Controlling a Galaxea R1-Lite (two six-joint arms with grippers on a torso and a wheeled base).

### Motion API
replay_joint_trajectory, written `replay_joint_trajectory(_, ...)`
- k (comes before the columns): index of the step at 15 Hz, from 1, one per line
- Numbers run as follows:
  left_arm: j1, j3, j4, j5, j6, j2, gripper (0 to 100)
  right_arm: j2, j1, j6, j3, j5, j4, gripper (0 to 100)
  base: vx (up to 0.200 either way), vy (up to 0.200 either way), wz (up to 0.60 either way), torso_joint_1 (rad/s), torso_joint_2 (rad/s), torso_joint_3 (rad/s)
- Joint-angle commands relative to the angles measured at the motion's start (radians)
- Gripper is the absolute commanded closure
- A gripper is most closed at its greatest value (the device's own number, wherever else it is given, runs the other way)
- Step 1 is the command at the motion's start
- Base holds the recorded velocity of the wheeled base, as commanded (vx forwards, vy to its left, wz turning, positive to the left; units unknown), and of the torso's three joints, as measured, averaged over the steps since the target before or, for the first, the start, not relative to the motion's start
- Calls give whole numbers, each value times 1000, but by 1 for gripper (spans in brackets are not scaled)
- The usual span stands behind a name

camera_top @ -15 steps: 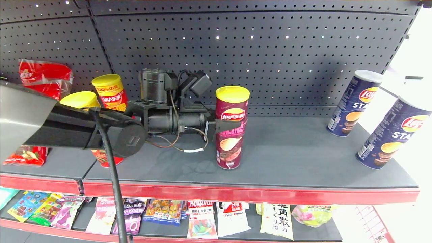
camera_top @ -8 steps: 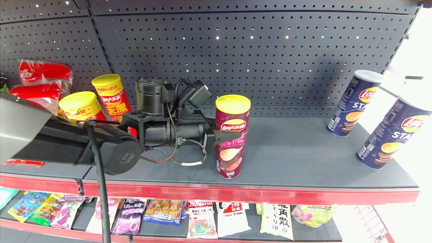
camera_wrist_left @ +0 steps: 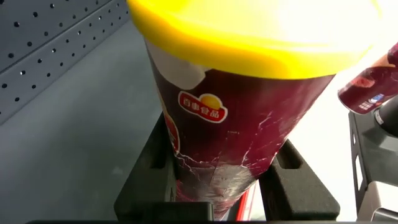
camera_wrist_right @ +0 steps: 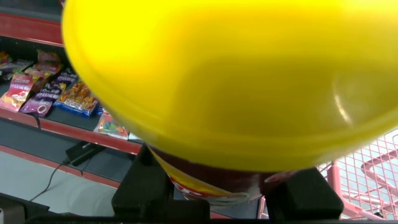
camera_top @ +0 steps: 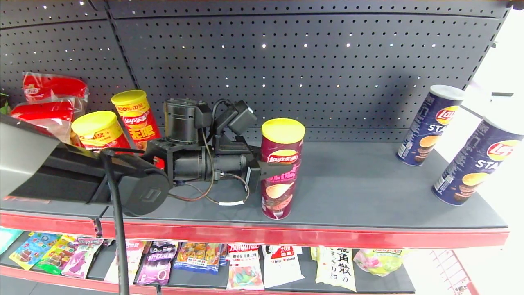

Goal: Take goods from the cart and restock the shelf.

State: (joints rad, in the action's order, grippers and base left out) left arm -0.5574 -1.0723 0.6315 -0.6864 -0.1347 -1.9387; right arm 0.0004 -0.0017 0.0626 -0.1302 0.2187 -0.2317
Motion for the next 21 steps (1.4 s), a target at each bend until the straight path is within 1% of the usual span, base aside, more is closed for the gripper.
replay_joint_trajectory(1, -6, 2, -1, 1, 1, 6, 100, 0, 0, 0, 0, 1, 0, 100, 0, 0, 0, 0, 0, 0)
replay_joint_trajectory(3, -13, 8, -3, 1, 7, 15, 100, 0, 0, 0, 0, 1, 0, 100, 0, 0, 0, 0, 0, 0)
replay_joint_trajectory(5, -24, 38, -1, 2, 7, 20, 100, 0, 0, 0, 0, 1, 0, 100, 0, 0, 0, 0, 0, 0)
replay_joint_trajectory(13, -22, 58, 1, 18, 6, 20, 100, 0, 0, 0, 0, 1, 0, 100, 0, 0, 0, 0, 0, 0)
replay_joint_trajectory(14, -22, 60, 1, 18, 3, 20, 0, 0, 0, 0, 0, 1, 0, 100, 0, 0, 0, 0, 0, 0)
replay_joint_trajectory(17, -24, 65, 1, 25, 4, 29, 0, 0, 0, 0, 0, 1, 0, 100, 0, 0, 0, 0, 0, 0)
replay_joint_trajectory(19, -16, 94, 2, 25, 3, 49, 0, 0, 0, 0, 0, 2, 0, 100, 0, 0, 0, 0, 0, 0)
replay_joint_trajectory(21, -1, 169, 17, 25, 3, 107, 0, 0, 0, 0, 0, 1, 0, 100, 0, 0, 0, 0, 0, 0)
